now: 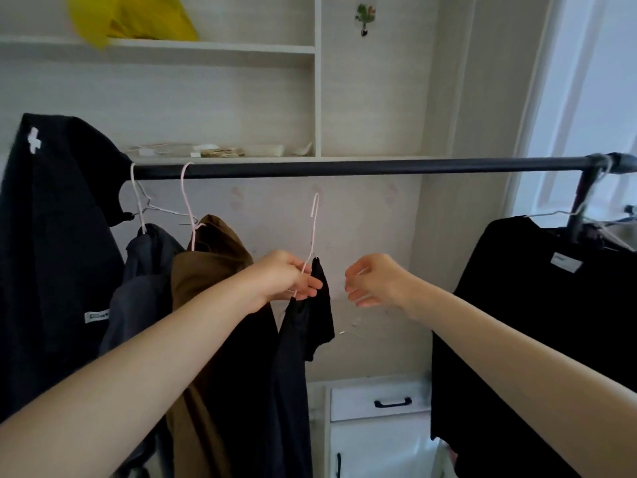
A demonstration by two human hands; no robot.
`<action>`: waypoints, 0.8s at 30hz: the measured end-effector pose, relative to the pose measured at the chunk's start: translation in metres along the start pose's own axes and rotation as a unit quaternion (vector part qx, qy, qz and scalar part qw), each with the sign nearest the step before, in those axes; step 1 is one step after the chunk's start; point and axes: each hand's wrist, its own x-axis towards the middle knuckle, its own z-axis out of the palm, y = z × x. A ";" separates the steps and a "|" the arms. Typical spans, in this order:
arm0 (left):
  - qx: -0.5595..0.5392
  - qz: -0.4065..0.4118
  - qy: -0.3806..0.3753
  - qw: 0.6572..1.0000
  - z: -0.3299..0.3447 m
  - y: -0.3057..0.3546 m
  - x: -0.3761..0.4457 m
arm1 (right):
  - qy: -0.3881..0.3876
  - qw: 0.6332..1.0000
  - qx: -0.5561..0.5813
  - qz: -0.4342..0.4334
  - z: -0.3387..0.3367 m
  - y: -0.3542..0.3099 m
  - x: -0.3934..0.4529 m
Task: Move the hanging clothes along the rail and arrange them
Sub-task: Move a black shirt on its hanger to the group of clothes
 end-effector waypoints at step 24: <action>0.202 0.204 -0.196 0.938 0.107 0.069 -0.069 | 0.138 0.937 -0.307 -0.099 -0.164 0.108 -0.146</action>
